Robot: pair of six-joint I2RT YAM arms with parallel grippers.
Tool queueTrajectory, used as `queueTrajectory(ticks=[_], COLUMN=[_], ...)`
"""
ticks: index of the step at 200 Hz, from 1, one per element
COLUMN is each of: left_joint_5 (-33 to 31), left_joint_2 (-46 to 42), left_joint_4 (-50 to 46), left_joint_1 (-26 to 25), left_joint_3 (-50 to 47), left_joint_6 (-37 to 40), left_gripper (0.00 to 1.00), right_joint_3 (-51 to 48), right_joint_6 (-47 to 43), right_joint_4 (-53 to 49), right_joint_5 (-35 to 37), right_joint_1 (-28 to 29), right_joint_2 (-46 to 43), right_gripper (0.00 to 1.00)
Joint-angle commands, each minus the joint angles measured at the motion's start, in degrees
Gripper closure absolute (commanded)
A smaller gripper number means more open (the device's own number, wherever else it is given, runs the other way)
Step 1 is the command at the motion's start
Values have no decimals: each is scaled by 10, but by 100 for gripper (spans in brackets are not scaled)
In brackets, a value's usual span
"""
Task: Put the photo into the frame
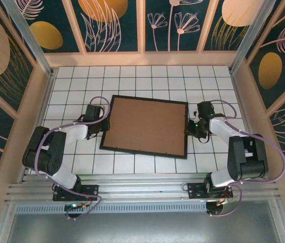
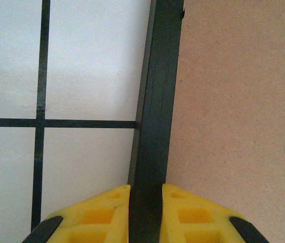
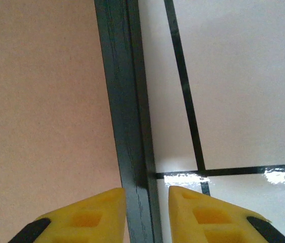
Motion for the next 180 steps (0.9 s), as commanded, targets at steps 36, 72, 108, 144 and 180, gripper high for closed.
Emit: queueTrajectory(ticks=[36, 72, 108, 144, 180], left_joint_5=[-6, -5, 3, 13, 30], left_joint_2=[-6, -6, -3, -1, -4], left_joint_4=[-27, -27, -23, -19, -9], left_joint_1=[-4, -5, -4, -4, -5], left_joint_3=[-11, -11, -11, -11, -17], left_joint_6=[-7, -6, -6, -6, -9], left_gripper=[80, 80, 80, 80, 81], right_joint_3=[-18, -19, -18, -16, -5], right_joint_6=[-10, -12, -8, 1, 12], right_joint_4=[-17, -6, 4, 13, 22], right_joint_5=[-9, -18, -28, -31, -25], right_joint_1=[4, 7, 15, 36, 63], right_joint_2=[5, 18, 29, 40, 61], right_gripper=[72, 73, 73, 72, 70])
